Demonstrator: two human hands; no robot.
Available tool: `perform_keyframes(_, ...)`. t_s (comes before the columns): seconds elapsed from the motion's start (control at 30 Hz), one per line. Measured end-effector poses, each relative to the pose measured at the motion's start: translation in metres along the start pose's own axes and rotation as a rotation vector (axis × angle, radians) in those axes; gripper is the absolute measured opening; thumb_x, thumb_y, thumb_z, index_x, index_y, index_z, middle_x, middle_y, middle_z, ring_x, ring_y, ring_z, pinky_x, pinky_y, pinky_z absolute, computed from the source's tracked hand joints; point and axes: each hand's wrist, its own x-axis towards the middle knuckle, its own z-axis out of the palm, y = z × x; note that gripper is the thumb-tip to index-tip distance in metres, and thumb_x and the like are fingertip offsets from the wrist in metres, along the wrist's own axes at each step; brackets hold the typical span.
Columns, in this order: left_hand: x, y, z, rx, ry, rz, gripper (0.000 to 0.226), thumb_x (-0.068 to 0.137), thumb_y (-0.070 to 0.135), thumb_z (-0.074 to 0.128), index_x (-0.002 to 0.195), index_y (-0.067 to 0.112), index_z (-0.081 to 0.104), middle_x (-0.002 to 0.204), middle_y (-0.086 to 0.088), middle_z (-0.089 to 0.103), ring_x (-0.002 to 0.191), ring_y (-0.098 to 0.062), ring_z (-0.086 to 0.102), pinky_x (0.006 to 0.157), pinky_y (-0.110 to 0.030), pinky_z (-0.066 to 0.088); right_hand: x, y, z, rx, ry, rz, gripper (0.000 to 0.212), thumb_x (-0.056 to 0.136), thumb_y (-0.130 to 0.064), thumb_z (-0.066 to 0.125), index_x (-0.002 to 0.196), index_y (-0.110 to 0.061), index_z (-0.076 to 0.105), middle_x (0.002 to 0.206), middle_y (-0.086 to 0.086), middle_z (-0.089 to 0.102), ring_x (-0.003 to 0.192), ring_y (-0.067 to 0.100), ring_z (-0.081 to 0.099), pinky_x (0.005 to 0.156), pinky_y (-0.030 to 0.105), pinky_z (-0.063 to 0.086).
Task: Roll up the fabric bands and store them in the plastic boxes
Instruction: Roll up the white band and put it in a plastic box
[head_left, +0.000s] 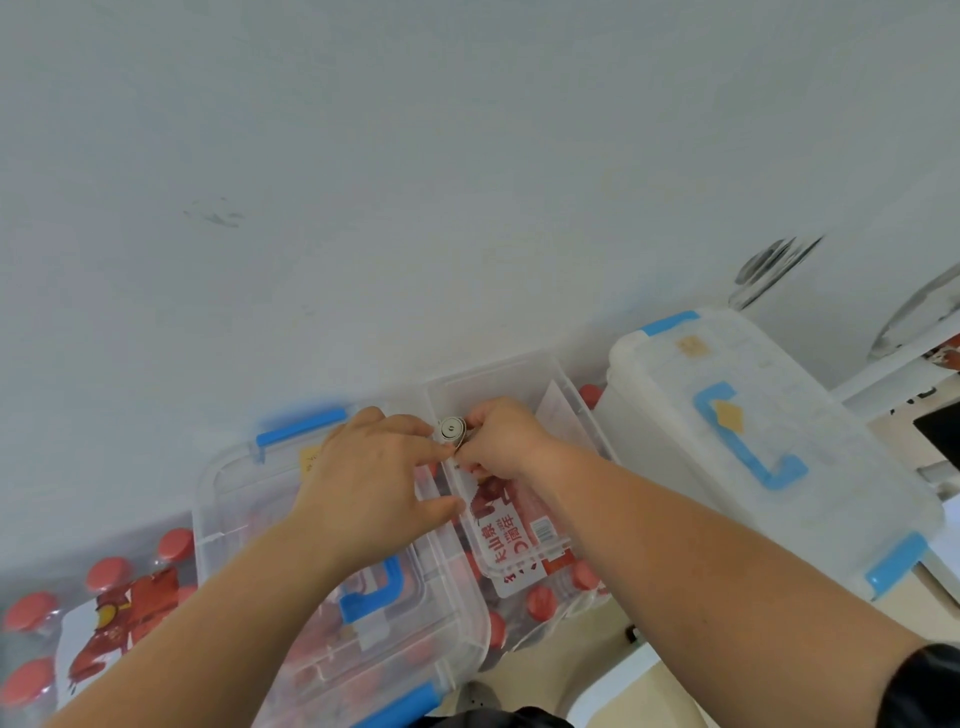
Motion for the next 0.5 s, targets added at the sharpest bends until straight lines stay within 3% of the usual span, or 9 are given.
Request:
perform_keyframes(0.17,0.000,0.005,-0.001,0.000,0.016,-0.002,0.060,0.080,0.069,0.060,0.133,0.042,0.059,0.141,0.018,0.054,0.124,-0.009,0.046,0.103,-0.030,0.041,-0.007,0.001,-0.008,0.079,0.037,0.057,0.008,0.084,-0.006,0.067,0.087,-0.013,0.070,0.083,0.011,0.077,0.084,0.027,0.076,0.078,0.043,0.064)
perform_keyframes(0.5,-0.003,0.010,-0.006,0.012,0.028,0.001,0.058,0.083,0.070,0.057,0.134,0.042,0.057,0.133,0.018,0.059,0.118,-0.010,0.050,0.099,-0.030,0.044,-0.026,0.000,-0.013,-0.004,0.005,0.055,0.014,0.089,-0.008,0.063,0.098,-0.007,0.074,0.091,0.010,0.078,0.088,0.029,0.076,0.082,0.049,0.062)
